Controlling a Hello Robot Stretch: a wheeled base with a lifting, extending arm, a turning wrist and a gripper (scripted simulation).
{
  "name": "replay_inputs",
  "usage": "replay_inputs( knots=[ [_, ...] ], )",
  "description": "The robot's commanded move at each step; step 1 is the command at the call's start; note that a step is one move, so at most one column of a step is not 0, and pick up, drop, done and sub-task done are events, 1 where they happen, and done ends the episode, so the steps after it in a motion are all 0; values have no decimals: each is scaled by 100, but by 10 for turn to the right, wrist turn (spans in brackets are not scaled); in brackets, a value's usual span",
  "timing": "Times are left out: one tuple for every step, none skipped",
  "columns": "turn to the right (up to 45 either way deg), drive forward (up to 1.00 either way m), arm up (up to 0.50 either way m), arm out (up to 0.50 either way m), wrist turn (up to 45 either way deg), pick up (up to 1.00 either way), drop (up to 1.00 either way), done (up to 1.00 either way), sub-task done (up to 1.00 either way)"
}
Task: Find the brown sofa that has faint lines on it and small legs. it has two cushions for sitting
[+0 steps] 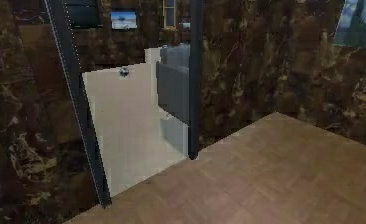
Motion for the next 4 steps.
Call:
replay_inputs(
  knots=[
    [-360,0,0,0,0,0,0,0,0],
    [0,20,0,0,0,0,0,0,0],
    [420,0,0,0,0,0,0,0,0],
    [0,100,0,0,0,0,0,0,0]
  ],
)
